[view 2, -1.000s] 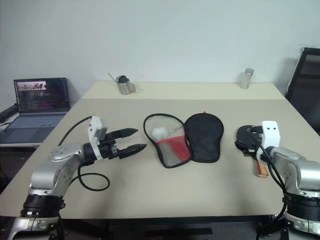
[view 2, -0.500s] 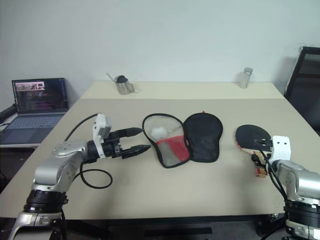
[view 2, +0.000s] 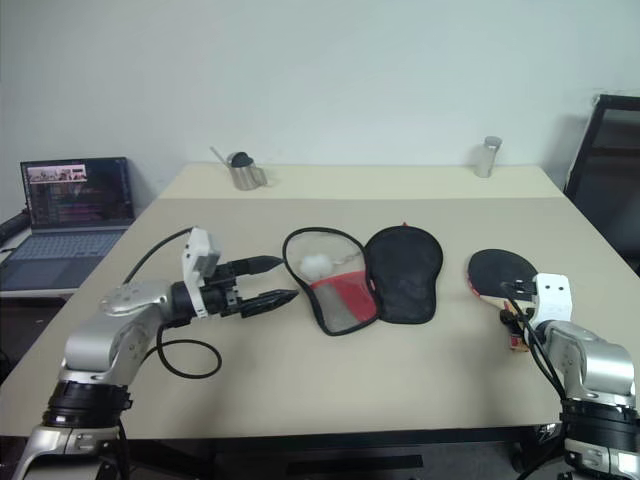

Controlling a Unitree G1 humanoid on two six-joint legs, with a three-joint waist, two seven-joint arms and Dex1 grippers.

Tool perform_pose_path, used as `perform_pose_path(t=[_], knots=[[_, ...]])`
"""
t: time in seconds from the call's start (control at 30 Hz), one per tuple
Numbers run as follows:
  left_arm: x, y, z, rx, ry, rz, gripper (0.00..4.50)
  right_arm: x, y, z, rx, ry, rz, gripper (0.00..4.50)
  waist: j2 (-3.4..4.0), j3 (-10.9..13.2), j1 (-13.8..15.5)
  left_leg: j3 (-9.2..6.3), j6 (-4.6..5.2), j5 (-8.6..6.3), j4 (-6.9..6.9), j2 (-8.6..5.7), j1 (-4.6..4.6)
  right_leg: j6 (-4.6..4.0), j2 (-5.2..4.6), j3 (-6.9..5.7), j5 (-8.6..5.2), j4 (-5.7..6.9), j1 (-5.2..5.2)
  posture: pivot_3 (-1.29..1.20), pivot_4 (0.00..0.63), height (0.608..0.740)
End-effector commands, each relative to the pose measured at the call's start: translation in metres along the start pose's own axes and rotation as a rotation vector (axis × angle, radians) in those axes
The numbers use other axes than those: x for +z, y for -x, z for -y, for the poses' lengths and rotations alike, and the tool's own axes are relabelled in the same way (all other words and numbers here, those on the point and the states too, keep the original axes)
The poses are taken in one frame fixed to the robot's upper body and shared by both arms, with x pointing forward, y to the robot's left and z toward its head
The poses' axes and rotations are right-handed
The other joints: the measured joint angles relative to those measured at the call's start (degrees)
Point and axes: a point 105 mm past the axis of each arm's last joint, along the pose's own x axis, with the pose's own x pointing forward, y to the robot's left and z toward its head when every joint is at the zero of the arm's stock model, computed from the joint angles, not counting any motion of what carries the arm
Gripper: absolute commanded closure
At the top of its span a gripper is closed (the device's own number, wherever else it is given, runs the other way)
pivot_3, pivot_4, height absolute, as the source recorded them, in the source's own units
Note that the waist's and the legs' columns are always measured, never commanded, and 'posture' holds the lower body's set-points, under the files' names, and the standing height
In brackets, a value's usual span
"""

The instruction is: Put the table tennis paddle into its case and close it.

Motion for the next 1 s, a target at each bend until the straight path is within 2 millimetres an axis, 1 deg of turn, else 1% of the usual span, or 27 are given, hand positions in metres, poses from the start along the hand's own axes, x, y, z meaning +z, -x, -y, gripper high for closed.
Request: perform_pose_path(t=[0.03,0.1,0.13,0.2,0.3,0.4,0.43,0.53,0.63,0.67,0.73,0.87,0.93,1.0], knots=[[0.014,0.006,-0.001,0.016,-0.049,0.024,0.0,-0.004,-0.003,0.0,0.0,-0.03,-0.02,2.61,-0.02,0.0,0.0,0.03,0.0,0.0,0.0,0.03,0.01,-0.01,0.02,0.01,0.01,0.0,0.0,0.0,0.15,0.74],[0.013,0.008,-0.001,0.023,-0.048,0.022,0.0,-0.001,-0.003,0.001,-0.007,-0.041,-0.004,3.31,-0.02,0.0,0.0,0.08,0.0,0.0,0.01,0.12,0.03,-0.05,0.08,0.04,0.04,0.0,-0.01,0.0,0.15,0.74],[0.012,0.008,-0.002,0.028,-0.047,0.02,0.0,0.002,-0.003,0.001,-0.01,-0.043,0.008,3.43,-0.03,0.0,0.0,0.12,0.0,0.0,0.01,0.16,0.04,-0.06,0.1,0.07,0.05,0.0,-0.02,0.0,0.15,0.74],[0.011,0.01,-0.002,0.034,-0.046,0.016,0.0,0.008,-0.002,0.0,-0.012,-0.045,0.028,3.43,-0.03,0.0,0.0,0.16,0.0,0.0,0.01,0.23,0.06,-0.08,0.11,0.16,0.09,0.0,-0.05,0.0,0.15,0.74],[0.01,0.012,-0.003,0.04,-0.046,0.012,0.0,0.027,0.003,-0.007,0.003,-0.036,0.09,3.43,-0.03,0.0,0.0,0.31,0.0,0.0,0.0,0.3,0.09,-0.16,0.13,0.34,0.16,0.01,-0.13,0.0,0.15,0.74],[0.01,0.013,-0.003,0.045,-0.046,0.011,0.0,0.041,0.007,-0.016,0.022,-0.031,0.132,3.43,-0.02,0.0,-0.1,0.57,0.0,0.0,0.0,0.33,0.09,-0.2,0.15,0.55,0.24,0.01,-0.24,0.0,0.15,0.74],[0.009,0.013,-0.004,0.046,-0.045,0.011,0.0,0.049,0.01,-0.024,0.04,-0.025,0.159,3.43,-0.02,0.0,-0.1,0.73,0.0,0.0,-0.01,0.34,0.1,-0.19,0.16,0.64,0.25,0.02,-0.29,0.0,0.15,0.74],[0.009,0.014,-0.004,0.049,-0.045,0.01,0.0,0.065,0.017,-0.044,0.086,-0.019,0.208,3.43,-0.02,0.0,-0.2,1.0,0.0,0.0,-0.04,0.36,0.07,-0.16,0.18,0.87,0.28,0.03,-0.44,0.0,0.15,0.74],[0.008,0.015,-0.003,0.05,-0.045,0.007,0.0,0.081,0.027,-0.088,0.19,-0.017,0.261,3.43,-0.02,0.0,-0.3,1.05,0.0,-0.01,-0.07,0.4,0.07,-0.12,0.27,0.99,0.3,0.02,-0.51,0.0,0.15,0.74],[0.008,0.015,-0.003,0.05,-0.045,0.006,0.0,0.083,0.03,-0.098,0.211,-0.019,0.266,3.43,-0.02,0.0,-0.3,1.06,0.0,-0.01,-0.07,0.42,0.06,-0.12,0.27,1.01,0.31,0.03,-0.53,0.0,0.15,0.74],[0.007,0.015,-0.002,0.049,-0.048,0.0,0.0,0.081,0.033,-0.113,0.24,-0.02,0.262,3.43,-0.02,0.0,-0.2,1.05,0.0,-0.01,-0.08,0.48,0.05,-0.11,0.28,1.01,0.32,0.03,-0.56,0.0,0.15,0.74],[0.007,0.015,-0.002,0.05,-0.051,-0.001,0.0,0.07,0.034,-0.151,0.312,-0.026,0.237,3.43,-0.03,0.0,0.1,1.04,0.0,-0.01,-0.08,0.47,0.02,-0.11,0.34,0.99,0.32,0.02,-0.56,0.0,0.15,0.74],[0.007,0.015,-0.001,0.049,-0.052,-0.001,0.0,0.064,0.031,-0.162,0.325,-0.026,0.224,3.43,-0.03,0.0,0.1,1.06,0.0,-0.01,-0.06,0.42,0.02,-0.08,0.34,1.03,0.35,0.02,-0.56,0.0,0.15,0.74],[0.008,0.015,-0.001,0.048,-0.053,0.001,0.0,0.06,0.025,-0.167,0.321,-0.026,0.217,3.43,-0.03,0.0,0.1,1.11,0.0,-0.01,-0.05,0.38,0.01,-0.03,0.33,1.09,0.4,-0.03,-0.57,0.0,0.15,0.74]])
